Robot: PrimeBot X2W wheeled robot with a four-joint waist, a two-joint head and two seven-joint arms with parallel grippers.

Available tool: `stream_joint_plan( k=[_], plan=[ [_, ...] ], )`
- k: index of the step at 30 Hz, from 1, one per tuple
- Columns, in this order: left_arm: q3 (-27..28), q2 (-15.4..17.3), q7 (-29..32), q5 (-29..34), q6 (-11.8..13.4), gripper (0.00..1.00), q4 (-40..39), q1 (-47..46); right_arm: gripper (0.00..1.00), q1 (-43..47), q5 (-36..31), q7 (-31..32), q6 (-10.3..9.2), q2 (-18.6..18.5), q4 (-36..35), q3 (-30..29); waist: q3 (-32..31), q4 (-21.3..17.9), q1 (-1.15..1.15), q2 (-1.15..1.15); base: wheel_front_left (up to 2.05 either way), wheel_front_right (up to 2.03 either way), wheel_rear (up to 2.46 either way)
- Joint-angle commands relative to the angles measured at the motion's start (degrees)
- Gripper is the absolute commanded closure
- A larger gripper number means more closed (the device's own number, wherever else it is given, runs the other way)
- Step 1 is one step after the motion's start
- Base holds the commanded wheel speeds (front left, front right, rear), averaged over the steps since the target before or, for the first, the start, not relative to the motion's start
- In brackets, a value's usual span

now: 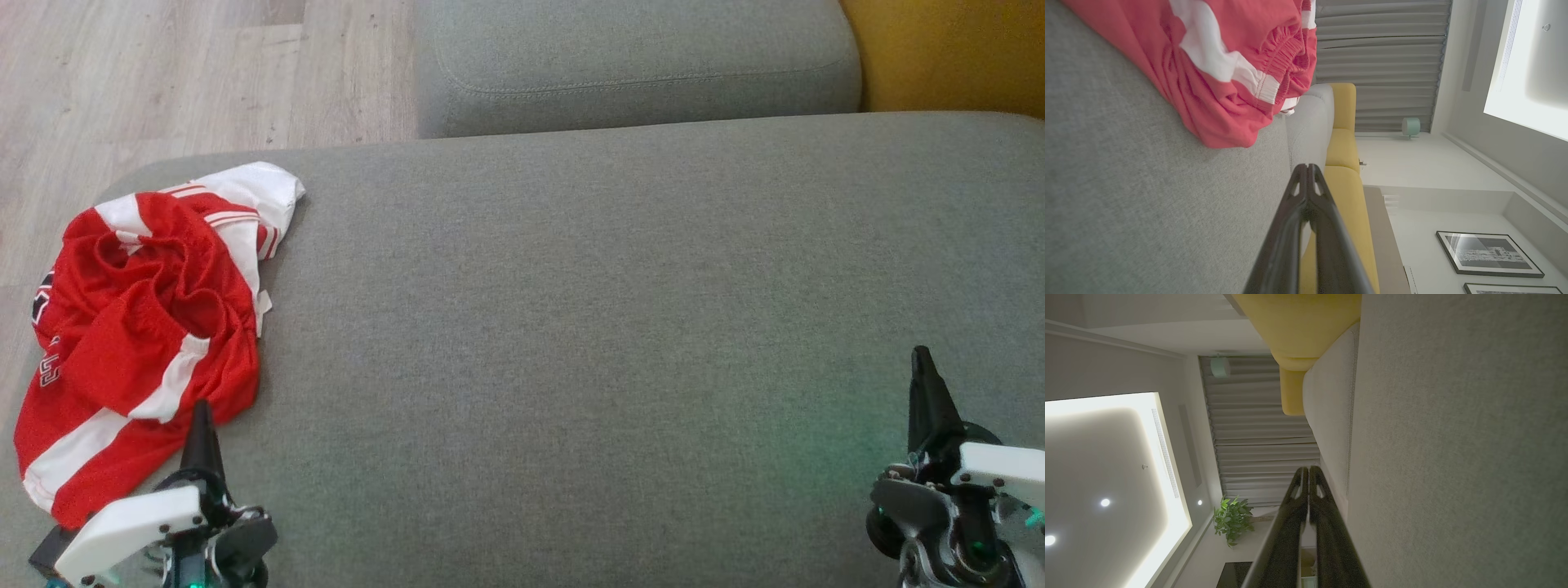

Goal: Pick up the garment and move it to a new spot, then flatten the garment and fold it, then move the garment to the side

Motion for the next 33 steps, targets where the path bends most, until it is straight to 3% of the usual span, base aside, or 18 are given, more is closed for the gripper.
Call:
stream_joint_plan(
  k=[1, 33],
  plan=[
    [2.25, 0.27, 0.41, -0.33, -0.4, 1.0, -2.11, -2.77, 1.0, -3.1, 0.43, 0.32, 0.23, -0.21, -2.08, 1.2, 0.0, 0.0, 0.0, 0.0, 0.0, 0.0, 0.0],
    [2.25, 0.27, 0.41, -0.33, -0.4, 1.0, -2.11, -2.77, 1.0, -3.1, 0.43, 0.32, 0.23, -0.21, -2.08, 1.2, 0.0, 0.0, 0.0, 0.0, 0.0, 0.0, 0.0]
  ],
)
